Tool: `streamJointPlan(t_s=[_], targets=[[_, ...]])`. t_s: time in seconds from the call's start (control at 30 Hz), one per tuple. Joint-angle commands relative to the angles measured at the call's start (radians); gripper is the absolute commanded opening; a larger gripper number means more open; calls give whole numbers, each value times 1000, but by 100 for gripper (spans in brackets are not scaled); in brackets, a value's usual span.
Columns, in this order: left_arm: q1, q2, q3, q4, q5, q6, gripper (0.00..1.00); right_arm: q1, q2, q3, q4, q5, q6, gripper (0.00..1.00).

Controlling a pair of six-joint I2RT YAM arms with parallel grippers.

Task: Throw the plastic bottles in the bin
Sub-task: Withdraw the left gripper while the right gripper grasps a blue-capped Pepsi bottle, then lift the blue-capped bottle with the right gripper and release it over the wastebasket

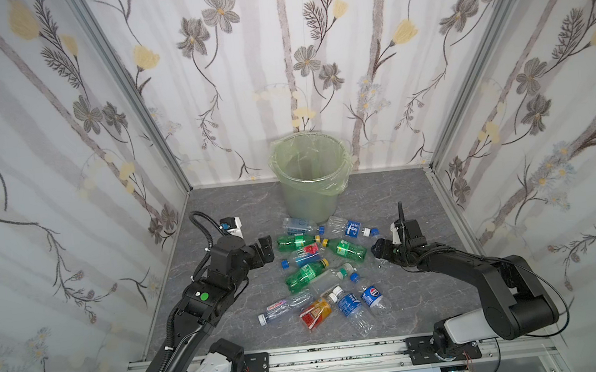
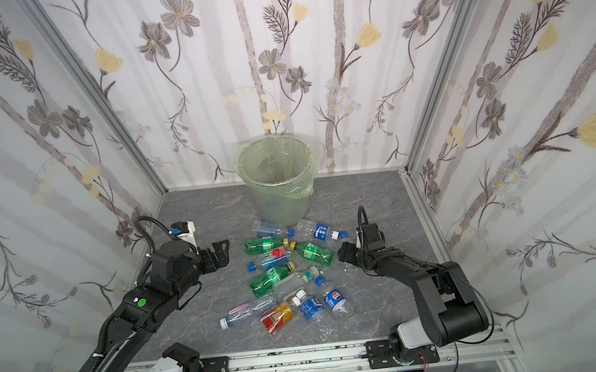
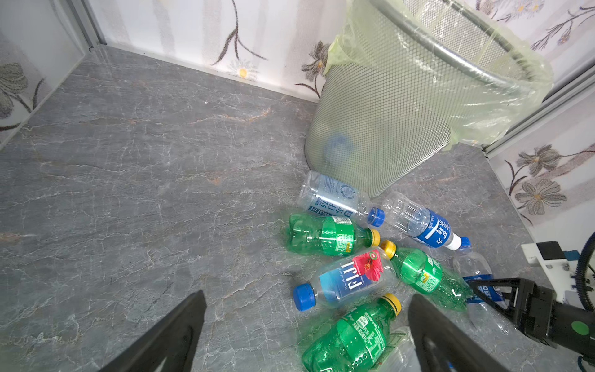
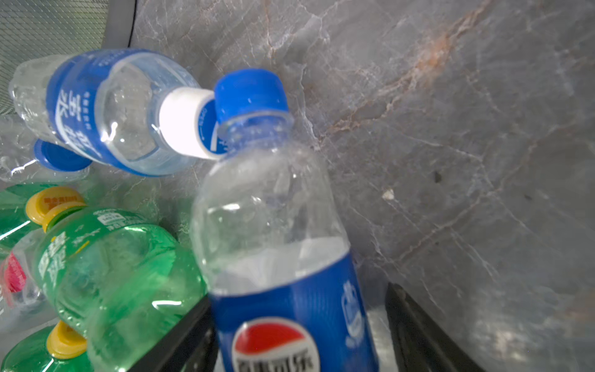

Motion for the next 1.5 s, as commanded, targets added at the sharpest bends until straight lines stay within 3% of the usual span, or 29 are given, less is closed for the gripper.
streamJointPlan(t_s=[0.0,0.33,0.43,0.6,0.83,0.97,1.17,1.33,1.47], targets=[[2,-3,-8,31,-10,-18,100,0,28,11,43,7,5,72],[1,-22,-38,31,-16,-33,100,-3,-69,14,-14,70,-53,51],[2,-32,-44,32,-37,-52,100,-3,-131,20,-25,66,-76,33],[1,-27,-55,34,-42,-60,100,-3,-341,38,-27,57,-124,36],[2,3,-52,41,-35,-57,100,0,-675,104,88,-60,-201,41],[1,13,-43,48,-30,-60,100,1,-741,186,114,-105,-243,40],[2,18,-31,57,13,-50,100,8,-613,391,138,-192,-268,40],[2,21,-31,64,31,-60,100,105,-260,729,90,-173,-251,36],[1,38,-8,64,114,-36,100,169,180,1254,-276,-113,-234,70]])
